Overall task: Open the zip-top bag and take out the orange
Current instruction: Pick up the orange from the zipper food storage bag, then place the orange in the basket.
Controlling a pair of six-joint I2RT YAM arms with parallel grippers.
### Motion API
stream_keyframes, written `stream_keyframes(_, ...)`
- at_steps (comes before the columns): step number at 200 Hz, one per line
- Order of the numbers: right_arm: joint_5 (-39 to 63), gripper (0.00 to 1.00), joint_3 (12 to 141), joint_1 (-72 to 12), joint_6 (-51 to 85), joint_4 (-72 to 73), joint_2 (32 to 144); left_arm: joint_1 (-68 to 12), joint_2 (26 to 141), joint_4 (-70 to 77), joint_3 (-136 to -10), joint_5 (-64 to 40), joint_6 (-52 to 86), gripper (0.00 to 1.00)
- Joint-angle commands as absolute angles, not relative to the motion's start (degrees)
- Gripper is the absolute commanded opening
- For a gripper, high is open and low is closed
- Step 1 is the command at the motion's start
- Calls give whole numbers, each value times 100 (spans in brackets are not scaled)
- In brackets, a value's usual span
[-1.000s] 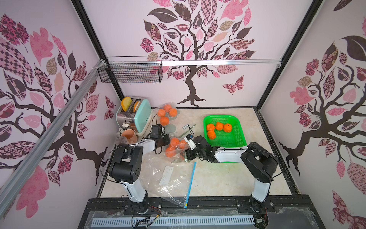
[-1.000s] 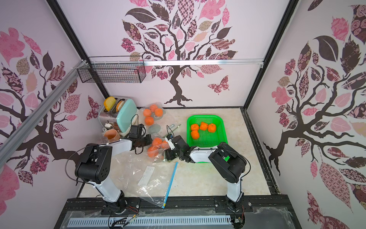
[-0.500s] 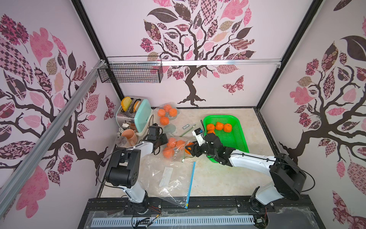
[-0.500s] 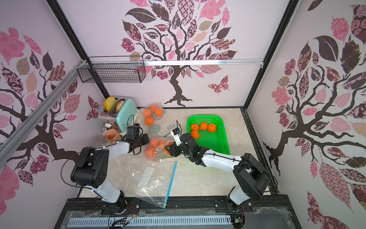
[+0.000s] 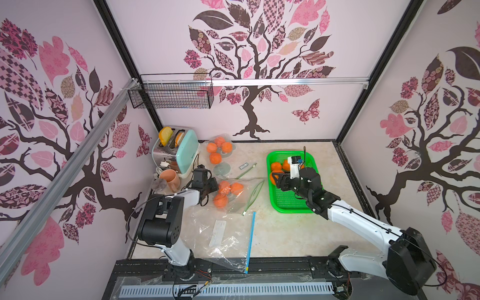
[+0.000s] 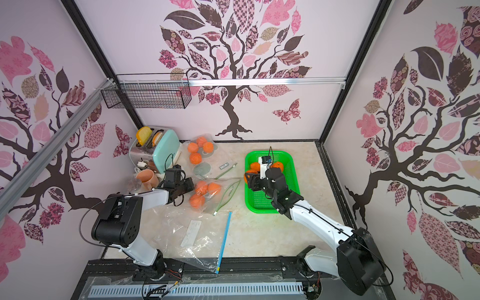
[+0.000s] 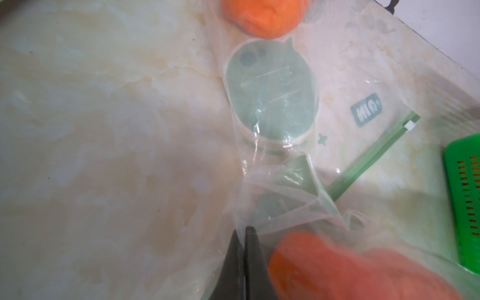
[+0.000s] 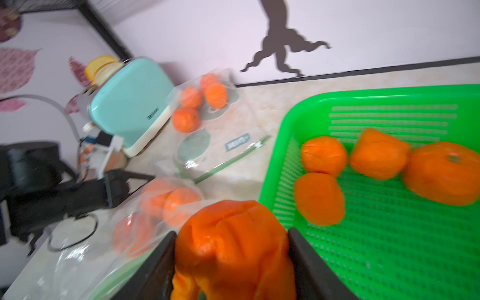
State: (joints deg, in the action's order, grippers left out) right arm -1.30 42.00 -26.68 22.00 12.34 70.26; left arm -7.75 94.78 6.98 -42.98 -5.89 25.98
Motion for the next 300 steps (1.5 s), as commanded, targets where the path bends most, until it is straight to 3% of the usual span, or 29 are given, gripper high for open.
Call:
stream_keyframes(1, -415, 57, 4132, -2033, 2833, 1362, 7356, -738, 9386, 794, -4244, -632, 2646, 0)
stream_keyframes(41, -428, 57, 4195, -1487, 3353, 2170, 8413, -721, 9334, 739, -4228, -642, 2631, 0)
stream_keyframes(92, -396, 58, 4690, -1450, 3616, 2719, 9755, -704, 9190, 677, -4193, -615, 2602, 0)
stream_keyframes(167, -352, 68, 5024, -1441, 3573, 2847, 10368, -701, 9229, 668, -4214, -624, 2602, 0)
stream_keyframes(238, -395, 85, 5069, -1450, 3474, 2269, 9805, -689, 9256, 651, -4227, -666, 2603, 0)
stream_keyframes(274, -754, 84, 5027, -1463, 3325, 1645, 9094, -693, 9272, 650, -4248, -677, 2608, 0)
stream_keyframes(300, -548, 76, 4733, -1546, 3119, 1478, 8261, -688, 9331, 677, -4271, -707, 2628, 0)
